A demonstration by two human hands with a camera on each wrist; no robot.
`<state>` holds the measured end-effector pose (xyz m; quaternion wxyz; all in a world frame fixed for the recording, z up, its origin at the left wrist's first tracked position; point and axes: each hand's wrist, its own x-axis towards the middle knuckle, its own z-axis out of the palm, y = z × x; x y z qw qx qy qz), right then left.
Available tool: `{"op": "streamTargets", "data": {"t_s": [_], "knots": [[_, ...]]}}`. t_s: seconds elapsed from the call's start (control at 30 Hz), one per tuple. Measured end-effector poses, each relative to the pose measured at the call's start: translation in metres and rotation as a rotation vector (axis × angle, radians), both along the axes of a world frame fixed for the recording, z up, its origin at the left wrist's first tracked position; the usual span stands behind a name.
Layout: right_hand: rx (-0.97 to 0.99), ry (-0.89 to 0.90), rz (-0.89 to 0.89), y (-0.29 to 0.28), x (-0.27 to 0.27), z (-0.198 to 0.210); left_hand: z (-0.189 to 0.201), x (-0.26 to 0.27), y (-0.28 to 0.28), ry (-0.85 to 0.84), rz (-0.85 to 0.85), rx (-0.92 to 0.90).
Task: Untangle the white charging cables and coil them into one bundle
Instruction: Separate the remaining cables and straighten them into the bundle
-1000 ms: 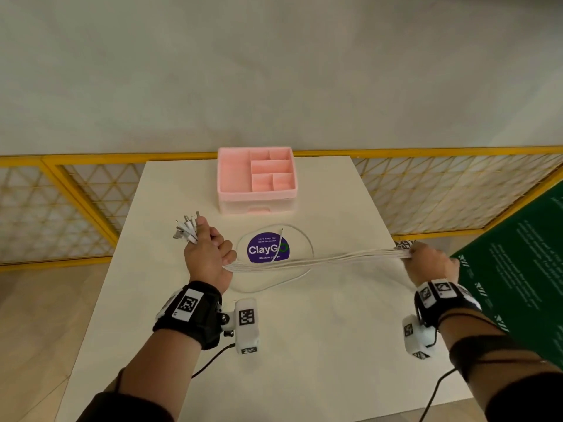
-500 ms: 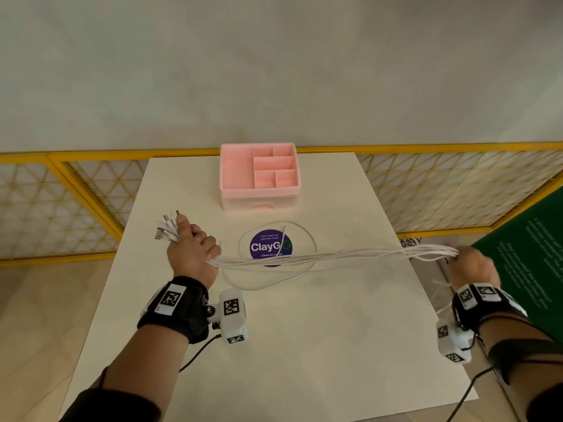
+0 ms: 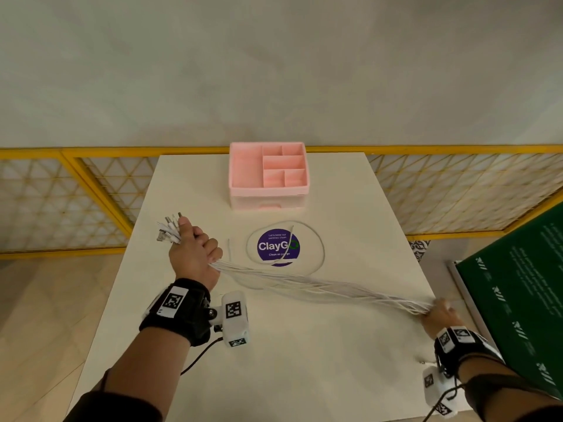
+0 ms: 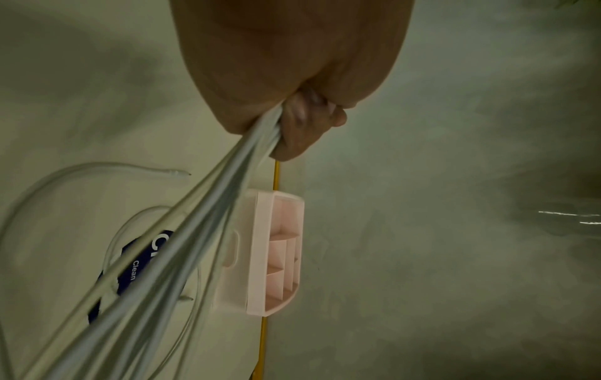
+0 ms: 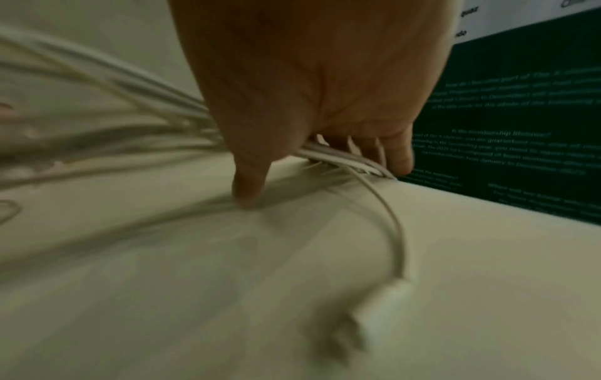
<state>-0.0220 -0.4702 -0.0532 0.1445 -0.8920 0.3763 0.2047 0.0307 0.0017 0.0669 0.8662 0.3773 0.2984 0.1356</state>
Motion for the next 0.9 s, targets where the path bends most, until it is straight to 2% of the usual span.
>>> {"op": "streamTargets", "data": {"t_s": [0.07,0.13,0.23,0.33,0.4,0.47,0.53,0.63,0.9], "knots": [[-0.091,0.175,0.129,0.01,0.008,0.012,0.0,0.001,0.0,-0.001,0.002,-0.003],[-0.054,0.166,0.341,0.034,0.018,0.027,0.001,0.001,-0.004,0.003,-0.001,-0.01],[0.075,-0.148,0.691,0.106,0.03,0.052,0.003,0.002,-0.014,0.025,-0.011,-0.01],[0.344,-0.505,0.965,0.199,0.034,0.086,0.005,0.001,-0.027,0.031,-0.016,-0.003],[0.475,-0.523,1.068,0.255,0.034,0.101,0.007,-0.001,-0.036,0.038,-0.03,-0.006],[0.485,-0.476,1.12,0.295,0.034,0.104,0.008,-0.004,-0.041,0.03,-0.051,-0.018],[0.479,-0.47,1.09,0.314,0.033,0.096,0.01,-0.006,-0.039,0.025,-0.089,-0.017],[0.496,-0.441,1.046,0.314,0.032,0.081,0.006,-0.01,-0.029,0.039,-0.177,0.008],[0.383,-0.393,1.151,0.302,0.025,0.066,-0.012,-0.018,-0.015,0.077,-0.275,-0.004]]}}
